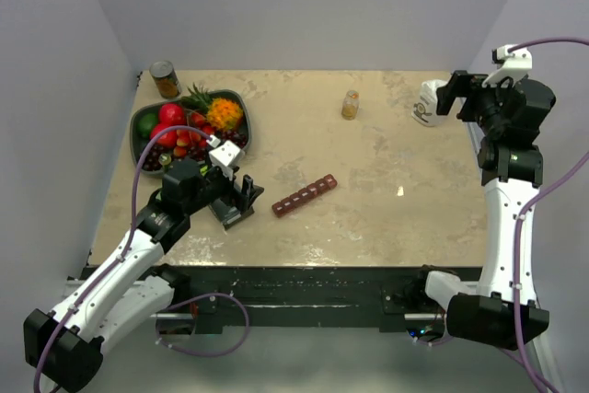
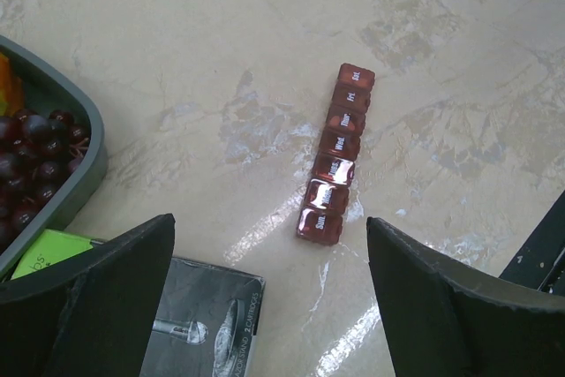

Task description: Sort the pills into containers

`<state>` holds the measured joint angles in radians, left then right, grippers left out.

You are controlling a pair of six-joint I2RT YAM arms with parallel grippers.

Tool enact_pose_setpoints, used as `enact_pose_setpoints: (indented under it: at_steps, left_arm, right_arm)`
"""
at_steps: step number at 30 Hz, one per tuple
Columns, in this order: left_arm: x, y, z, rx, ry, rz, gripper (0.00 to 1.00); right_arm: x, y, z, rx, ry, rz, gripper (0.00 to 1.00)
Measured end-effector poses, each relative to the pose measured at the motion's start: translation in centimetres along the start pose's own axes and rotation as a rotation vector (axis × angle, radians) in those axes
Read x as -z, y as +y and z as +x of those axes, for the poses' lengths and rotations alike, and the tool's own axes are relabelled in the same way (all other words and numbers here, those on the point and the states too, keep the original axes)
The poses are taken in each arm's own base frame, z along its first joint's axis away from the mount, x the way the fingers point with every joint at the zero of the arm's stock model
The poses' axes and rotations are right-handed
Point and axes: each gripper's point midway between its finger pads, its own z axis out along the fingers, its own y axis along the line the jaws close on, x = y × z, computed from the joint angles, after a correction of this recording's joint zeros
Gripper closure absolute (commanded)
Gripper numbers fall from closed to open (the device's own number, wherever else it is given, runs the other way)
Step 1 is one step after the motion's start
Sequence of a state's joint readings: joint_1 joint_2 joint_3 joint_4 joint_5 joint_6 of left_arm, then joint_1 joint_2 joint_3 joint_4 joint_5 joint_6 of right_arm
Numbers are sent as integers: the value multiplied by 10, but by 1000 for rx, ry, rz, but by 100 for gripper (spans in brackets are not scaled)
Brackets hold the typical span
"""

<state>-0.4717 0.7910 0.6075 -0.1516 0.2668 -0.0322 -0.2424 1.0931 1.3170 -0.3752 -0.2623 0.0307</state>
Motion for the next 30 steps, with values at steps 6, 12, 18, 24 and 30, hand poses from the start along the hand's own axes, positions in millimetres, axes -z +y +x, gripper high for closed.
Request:
enact_pose_setpoints:
  at_steps: [6,12,18,24,30]
  left_arm:
    - [0,0,0,0,-1,-2,5]
    - [-1,0,1,1,3,3,5]
    - [-6,-2,7,4,25,18,5]
    - [-8,-1,13,10,45,17,5]
    - [-9,2,16,-10,52,10,6]
  right_arm:
    - [-2,30,12,40,22,-195,1]
    - [-4,121,93,231,161,-778,1]
    - [14,190,189,474,245,-1169,1]
    - [12,231,261,808,260,-1389,1]
    - [-3,255,332,1083,352,-1507,1]
